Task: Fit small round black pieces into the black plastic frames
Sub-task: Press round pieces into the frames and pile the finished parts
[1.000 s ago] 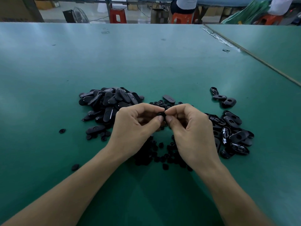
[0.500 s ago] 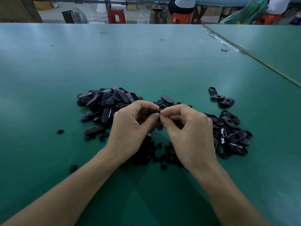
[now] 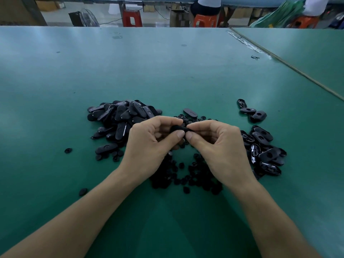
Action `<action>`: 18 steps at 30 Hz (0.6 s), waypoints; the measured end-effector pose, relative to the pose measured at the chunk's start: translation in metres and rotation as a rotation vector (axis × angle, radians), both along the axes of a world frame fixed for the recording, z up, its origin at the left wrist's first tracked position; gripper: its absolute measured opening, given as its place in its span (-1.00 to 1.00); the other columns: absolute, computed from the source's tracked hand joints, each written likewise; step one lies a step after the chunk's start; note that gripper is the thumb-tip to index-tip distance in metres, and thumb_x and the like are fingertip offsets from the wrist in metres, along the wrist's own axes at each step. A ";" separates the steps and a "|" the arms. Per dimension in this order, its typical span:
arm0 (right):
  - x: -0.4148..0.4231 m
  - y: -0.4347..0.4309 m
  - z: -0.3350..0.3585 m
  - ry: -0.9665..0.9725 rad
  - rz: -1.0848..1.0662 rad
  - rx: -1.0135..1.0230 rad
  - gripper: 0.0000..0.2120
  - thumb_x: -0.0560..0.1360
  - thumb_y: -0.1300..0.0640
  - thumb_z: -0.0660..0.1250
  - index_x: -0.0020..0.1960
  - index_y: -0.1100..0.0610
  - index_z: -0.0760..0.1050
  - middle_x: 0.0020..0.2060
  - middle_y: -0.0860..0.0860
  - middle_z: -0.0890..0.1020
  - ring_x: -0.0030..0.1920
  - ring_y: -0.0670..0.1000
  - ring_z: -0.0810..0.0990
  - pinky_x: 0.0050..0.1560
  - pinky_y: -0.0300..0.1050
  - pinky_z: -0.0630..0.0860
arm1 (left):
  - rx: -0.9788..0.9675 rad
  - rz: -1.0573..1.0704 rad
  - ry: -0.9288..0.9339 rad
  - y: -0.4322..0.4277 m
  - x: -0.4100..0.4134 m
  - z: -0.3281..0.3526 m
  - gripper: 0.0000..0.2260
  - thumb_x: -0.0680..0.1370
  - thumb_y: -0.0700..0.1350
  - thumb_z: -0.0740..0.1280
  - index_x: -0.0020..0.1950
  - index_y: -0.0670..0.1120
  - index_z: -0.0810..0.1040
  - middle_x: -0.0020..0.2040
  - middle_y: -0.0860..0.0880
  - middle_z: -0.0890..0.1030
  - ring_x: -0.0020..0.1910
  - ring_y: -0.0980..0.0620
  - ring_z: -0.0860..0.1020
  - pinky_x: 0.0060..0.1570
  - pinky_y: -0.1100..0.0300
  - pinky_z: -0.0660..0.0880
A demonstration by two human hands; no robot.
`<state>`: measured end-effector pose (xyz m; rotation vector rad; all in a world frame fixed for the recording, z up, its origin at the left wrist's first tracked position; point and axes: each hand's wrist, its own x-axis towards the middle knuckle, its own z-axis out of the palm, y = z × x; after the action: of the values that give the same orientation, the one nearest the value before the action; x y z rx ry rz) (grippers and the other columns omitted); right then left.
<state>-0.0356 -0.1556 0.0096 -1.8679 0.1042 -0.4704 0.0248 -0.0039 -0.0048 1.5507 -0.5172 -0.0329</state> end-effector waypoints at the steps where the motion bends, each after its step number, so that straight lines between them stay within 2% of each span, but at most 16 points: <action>1: 0.000 -0.001 0.000 0.002 0.004 -0.003 -0.82 0.46 0.21 0.52 -0.09 -0.07 0.64 -0.19 -0.18 0.72 -0.15 -0.18 0.70 -0.07 -0.33 0.58 | -0.002 -0.002 0.005 0.000 0.000 0.000 -0.82 0.46 -0.13 0.53 0.02 0.08 0.68 -0.16 0.01 0.74 -0.22 0.01 0.72 -0.26 0.14 0.66; 7: 0.001 -0.002 0.000 0.031 0.002 -0.057 -0.85 0.48 0.17 0.50 -0.11 -0.07 0.61 -0.20 -0.22 0.70 -0.17 -0.21 0.67 -0.13 -0.40 0.53 | 0.010 -0.004 -0.003 -0.001 0.002 -0.001 -0.80 0.44 -0.10 0.51 0.01 0.15 0.71 -0.16 0.02 0.74 -0.20 0.02 0.73 -0.19 0.15 0.66; 12: 0.001 0.002 0.000 0.052 -0.008 -0.072 -0.88 0.50 0.16 0.46 -0.12 -0.05 0.59 -0.24 -0.17 0.69 -0.18 -0.19 0.65 -0.16 -0.41 0.51 | 0.016 0.012 -0.037 -0.001 0.002 -0.001 -0.76 0.45 -0.17 0.52 -0.03 0.18 0.70 -0.19 0.11 0.73 -0.21 0.13 0.70 -0.23 0.31 0.61; 18: 0.001 0.001 0.001 0.076 -0.028 -0.058 -0.91 0.50 0.15 0.46 -0.12 -0.02 0.60 -0.25 -0.19 0.68 -0.23 -0.20 0.64 -0.20 -0.39 0.50 | 0.017 0.026 -0.013 -0.002 0.001 0.000 -0.74 0.45 -0.25 0.52 -0.04 0.12 0.69 -0.25 0.12 0.71 -0.25 0.16 0.67 -0.26 0.31 0.61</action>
<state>-0.0349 -0.1547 0.0103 -1.9436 0.1692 -0.4258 0.0257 -0.0061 -0.0045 1.5746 -0.5078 -0.0067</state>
